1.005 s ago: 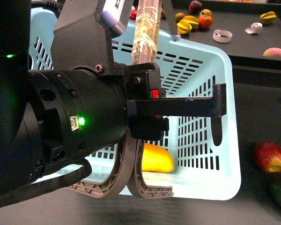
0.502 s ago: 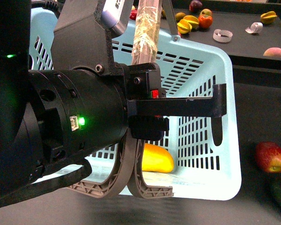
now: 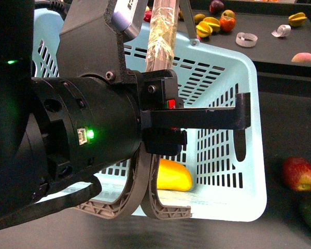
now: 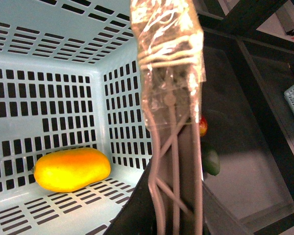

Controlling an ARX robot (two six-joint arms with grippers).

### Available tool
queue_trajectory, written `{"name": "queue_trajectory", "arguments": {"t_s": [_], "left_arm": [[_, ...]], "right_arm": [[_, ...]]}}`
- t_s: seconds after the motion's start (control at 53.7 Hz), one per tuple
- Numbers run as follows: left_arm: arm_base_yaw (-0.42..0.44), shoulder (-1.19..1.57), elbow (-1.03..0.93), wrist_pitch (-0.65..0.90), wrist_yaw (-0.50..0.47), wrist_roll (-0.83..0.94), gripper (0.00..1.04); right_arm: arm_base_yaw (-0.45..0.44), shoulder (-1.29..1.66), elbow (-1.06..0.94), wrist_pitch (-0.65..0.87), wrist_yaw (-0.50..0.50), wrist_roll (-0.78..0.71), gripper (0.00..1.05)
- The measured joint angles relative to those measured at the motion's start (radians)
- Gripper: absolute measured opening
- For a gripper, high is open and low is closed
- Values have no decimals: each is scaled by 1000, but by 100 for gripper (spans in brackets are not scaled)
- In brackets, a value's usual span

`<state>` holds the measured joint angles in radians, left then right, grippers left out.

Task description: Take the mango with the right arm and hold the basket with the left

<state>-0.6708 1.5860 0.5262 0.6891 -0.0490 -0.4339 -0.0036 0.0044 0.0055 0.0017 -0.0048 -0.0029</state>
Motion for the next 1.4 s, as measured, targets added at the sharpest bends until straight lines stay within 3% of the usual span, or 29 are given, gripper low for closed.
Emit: {"name": "queue_trajectory", "arguments": {"t_s": [0.056,0.093,0.223,0.521,0.875,1.21,1.396], "left_arm": [[-5,0,0,0,-29,21,6],[-6,14,3,5,-111,71,6],[29,93,83,26,-179,121,6],[151,203,292,-43,-327,-216,6],[253,335,444,-186,-585,-755,6],[318,467,525,-236,-631,-1003,6],[323,524,525,-224,-653,-1046,6]], "right_arm": [[0,0,0,0,0,0,94],[0,0,0,0,0,0,99],[0,0,0,0,0,0,97],[0,0,0,0,0,0,97],[0,0,0,0,0,0,97],[0,0,0,0,0,0,97],[0,0,0,0,0,0,97]]}}
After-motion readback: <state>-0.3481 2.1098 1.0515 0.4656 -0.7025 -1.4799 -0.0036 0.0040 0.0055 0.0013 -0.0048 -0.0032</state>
